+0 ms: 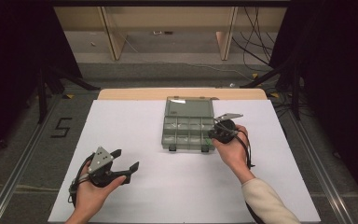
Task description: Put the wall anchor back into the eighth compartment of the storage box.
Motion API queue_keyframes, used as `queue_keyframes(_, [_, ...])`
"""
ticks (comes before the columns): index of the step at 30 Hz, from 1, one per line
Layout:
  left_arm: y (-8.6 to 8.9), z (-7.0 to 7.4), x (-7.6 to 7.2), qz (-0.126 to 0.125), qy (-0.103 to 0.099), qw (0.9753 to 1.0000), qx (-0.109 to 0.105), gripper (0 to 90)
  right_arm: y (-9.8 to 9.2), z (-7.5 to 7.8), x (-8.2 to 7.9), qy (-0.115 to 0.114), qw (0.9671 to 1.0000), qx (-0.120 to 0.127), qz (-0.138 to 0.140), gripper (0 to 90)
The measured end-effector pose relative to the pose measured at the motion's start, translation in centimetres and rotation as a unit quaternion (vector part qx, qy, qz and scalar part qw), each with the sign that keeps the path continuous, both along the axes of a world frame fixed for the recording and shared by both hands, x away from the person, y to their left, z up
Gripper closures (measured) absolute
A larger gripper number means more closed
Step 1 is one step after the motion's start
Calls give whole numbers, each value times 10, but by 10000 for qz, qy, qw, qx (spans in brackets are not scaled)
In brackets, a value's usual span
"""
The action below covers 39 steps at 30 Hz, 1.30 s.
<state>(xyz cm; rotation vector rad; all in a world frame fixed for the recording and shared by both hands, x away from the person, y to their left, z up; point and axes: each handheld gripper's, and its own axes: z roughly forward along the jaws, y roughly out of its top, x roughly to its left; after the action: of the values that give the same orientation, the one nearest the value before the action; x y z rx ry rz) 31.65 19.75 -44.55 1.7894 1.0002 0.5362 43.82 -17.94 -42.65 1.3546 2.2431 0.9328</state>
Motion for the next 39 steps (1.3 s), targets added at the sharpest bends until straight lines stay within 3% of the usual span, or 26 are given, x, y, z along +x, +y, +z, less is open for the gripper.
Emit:
queue_keyframes(10, [0,0,0,-15,-18,10000,39,187,-1,0,1,-28,10000,-54,54,779])
queue_keyframes(23, [1,0,0,11,8,10000,1,187,-4,1,0,-97,9998,152,-131,613])
queue_keyframes(24, [1,0,0,16,8,10000,-1,187,-4,2,-1,-16,9998,139,-158,604])
queue_keyframes(30, [1,0,1,10,1,10000,4,187,-10,1,-1,-99,9994,266,-180,549])
queue_keyframes(32, [1,0,1,31,-3,10000,-15,187,-12,0,0,-303,9991,289,-112,538])
queue_keyframes(36, [1,1,3,-2,-24,10000,11,187,-14,2,-4,-290,9985,424,-167,520])
queue_keyframes(38, [0,1,3,-2,-12,10000,4,187,-18,-1,-6,-453,9981,396,-102,512])
queue_keyframes(39, [0,1,3,-28,-16,10000,0,187,-20,0,-8,-356,9983,443,-137,510])
